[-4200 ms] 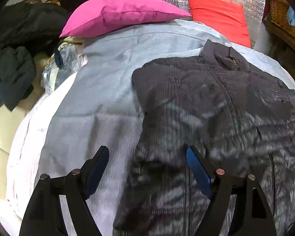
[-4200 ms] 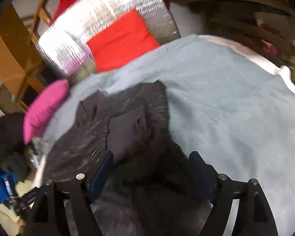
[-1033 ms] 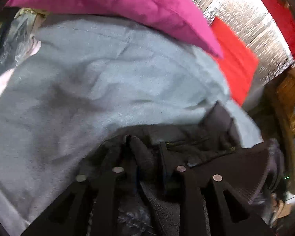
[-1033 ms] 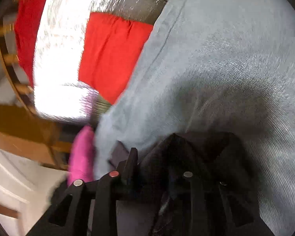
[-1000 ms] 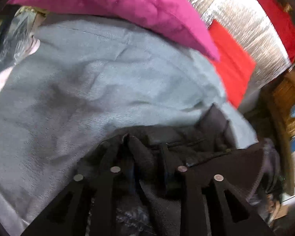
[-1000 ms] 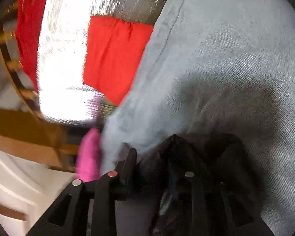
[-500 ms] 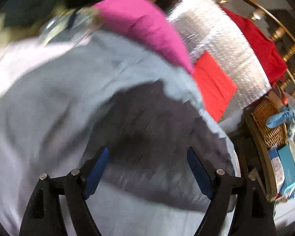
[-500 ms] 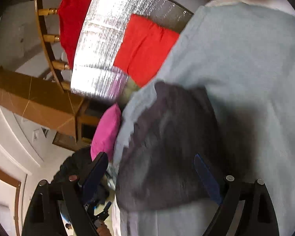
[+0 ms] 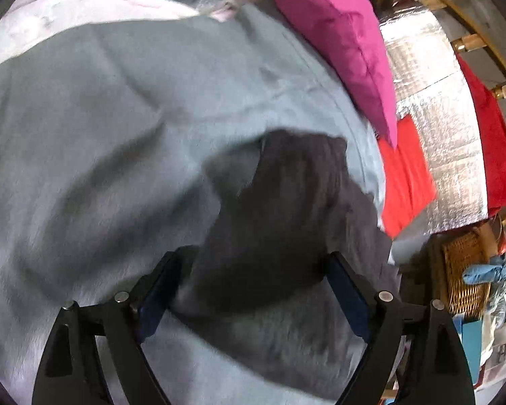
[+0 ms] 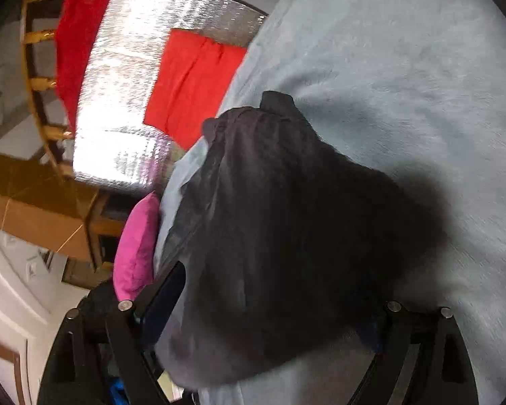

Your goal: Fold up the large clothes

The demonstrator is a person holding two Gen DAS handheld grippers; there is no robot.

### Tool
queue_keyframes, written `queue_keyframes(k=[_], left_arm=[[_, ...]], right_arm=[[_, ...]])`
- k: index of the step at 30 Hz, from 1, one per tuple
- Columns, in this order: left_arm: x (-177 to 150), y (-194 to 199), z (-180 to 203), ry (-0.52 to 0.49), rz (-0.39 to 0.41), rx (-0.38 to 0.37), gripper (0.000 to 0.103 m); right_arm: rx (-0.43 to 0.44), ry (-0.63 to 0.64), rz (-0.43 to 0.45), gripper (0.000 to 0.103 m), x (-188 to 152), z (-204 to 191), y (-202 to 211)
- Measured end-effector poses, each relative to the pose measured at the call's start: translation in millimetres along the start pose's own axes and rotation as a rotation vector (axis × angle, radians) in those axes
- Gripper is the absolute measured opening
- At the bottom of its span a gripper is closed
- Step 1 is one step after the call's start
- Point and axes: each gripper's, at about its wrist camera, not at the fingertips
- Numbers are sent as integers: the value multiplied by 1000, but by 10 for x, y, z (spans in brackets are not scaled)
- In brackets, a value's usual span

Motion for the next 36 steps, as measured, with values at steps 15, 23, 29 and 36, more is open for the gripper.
queue_keyframes(k=[15, 23, 29, 36], left_arm=[[-26, 348, 249, -183, 111, -48, 9], [-418, 971, -81, -132, 91, -70, 9], [-1068, 1432, -492, -138, 54, -35, 9], [-1262, 1560, -588, -168, -34, 105, 33]], right_arm=[[-235, 173, 90, 34, -65, -383, -74], [-231, 237, 82, 34, -612, -483, 648], [-213, 205, 16, 34, -1160, 84, 1292], [-193, 110, -71, 50, -1261, 432, 1579]])
Point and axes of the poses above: each gripper's, at about its wrist camera, not at the fingertips, and y roughly against the way its jaws point, z to its right, x to its top, and after that the axes turned 4 degrees about -z, right-handed
